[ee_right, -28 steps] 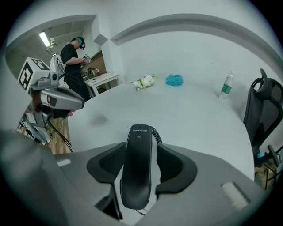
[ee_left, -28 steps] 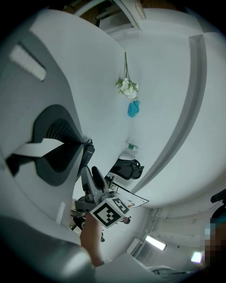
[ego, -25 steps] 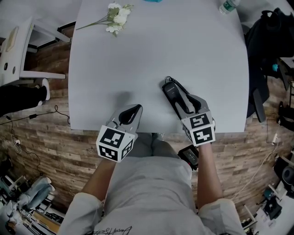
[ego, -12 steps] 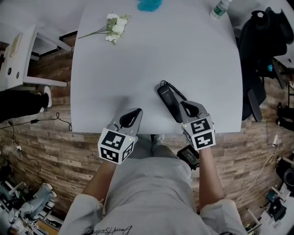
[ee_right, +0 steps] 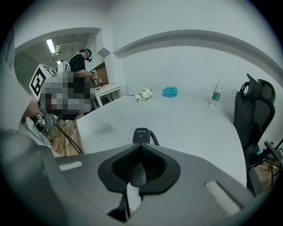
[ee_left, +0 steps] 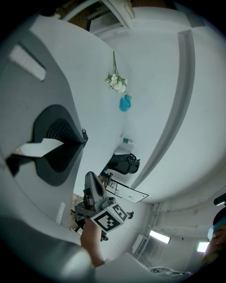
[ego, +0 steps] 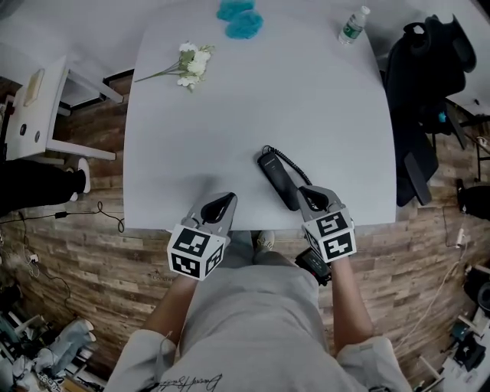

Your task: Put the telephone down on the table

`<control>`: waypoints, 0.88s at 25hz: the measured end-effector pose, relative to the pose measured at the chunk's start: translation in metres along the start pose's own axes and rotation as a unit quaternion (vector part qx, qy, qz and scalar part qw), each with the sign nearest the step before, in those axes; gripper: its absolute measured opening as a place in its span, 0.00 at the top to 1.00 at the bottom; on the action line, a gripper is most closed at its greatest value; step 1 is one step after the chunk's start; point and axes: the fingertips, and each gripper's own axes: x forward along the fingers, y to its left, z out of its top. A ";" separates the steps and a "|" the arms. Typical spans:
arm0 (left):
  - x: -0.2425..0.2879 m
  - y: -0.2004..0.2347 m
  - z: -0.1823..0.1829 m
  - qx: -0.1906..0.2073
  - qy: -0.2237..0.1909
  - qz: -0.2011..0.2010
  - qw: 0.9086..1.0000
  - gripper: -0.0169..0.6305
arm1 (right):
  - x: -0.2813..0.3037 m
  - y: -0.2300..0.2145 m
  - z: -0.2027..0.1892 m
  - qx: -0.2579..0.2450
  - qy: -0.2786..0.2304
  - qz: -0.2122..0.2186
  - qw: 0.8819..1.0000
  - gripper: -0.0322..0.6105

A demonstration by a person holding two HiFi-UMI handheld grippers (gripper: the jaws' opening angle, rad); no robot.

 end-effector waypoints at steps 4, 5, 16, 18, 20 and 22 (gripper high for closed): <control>-0.002 -0.004 -0.001 -0.001 0.004 0.005 1.000 0.95 | -0.013 -0.002 0.001 0.018 -0.015 0.000 1.000 0.94; -0.003 -0.005 -0.001 0.000 0.005 0.005 1.000 0.95 | -0.016 0.000 0.002 0.020 -0.018 0.004 1.000 0.94; -0.006 -0.026 0.007 0.012 -0.003 0.004 1.000 0.95 | -0.035 0.017 0.001 0.025 -0.029 0.043 0.998 0.94; -0.006 -0.028 0.008 0.013 -0.002 0.005 1.000 0.95 | -0.038 0.017 -0.001 0.025 -0.028 0.045 0.998 0.94; -0.005 -0.031 0.008 0.014 -0.002 0.005 1.000 0.95 | -0.039 0.015 -0.002 0.028 -0.028 0.045 0.998 0.94; -0.005 -0.033 0.010 0.015 -0.003 0.006 1.000 0.95 | -0.040 0.014 -0.003 0.028 -0.027 0.045 0.998 0.94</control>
